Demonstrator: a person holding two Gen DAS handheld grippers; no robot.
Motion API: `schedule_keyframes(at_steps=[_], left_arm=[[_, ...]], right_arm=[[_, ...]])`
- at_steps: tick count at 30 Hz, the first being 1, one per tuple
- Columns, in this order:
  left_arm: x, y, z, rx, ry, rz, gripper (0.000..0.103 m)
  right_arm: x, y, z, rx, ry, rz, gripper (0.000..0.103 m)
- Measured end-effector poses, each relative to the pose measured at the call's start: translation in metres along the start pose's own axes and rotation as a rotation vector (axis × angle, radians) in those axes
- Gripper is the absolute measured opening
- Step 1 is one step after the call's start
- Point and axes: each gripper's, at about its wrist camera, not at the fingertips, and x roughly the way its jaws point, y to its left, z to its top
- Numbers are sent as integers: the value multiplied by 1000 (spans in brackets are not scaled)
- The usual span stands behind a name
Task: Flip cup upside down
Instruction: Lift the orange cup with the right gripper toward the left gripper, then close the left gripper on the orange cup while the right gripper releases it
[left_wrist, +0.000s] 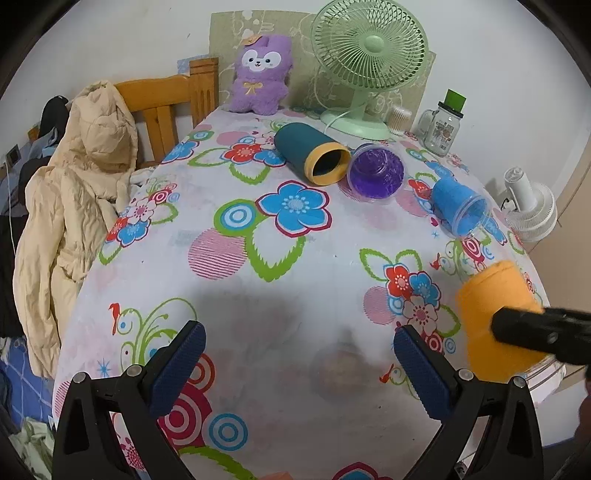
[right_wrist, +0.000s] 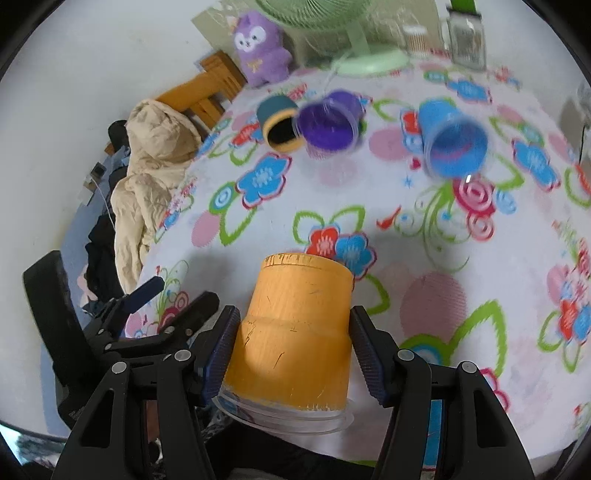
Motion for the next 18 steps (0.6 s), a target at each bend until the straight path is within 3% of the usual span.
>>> schedule_keyframes(at_steps=[7, 18], left_arm=[[-1, 0, -2, 2, 2, -1, 103], [-1, 0, -3, 1, 7, -3, 103]], right_arm=[[16, -7, -4, 54, 44, 33, 64], [25, -6, -9, 11, 92, -72, 67]])
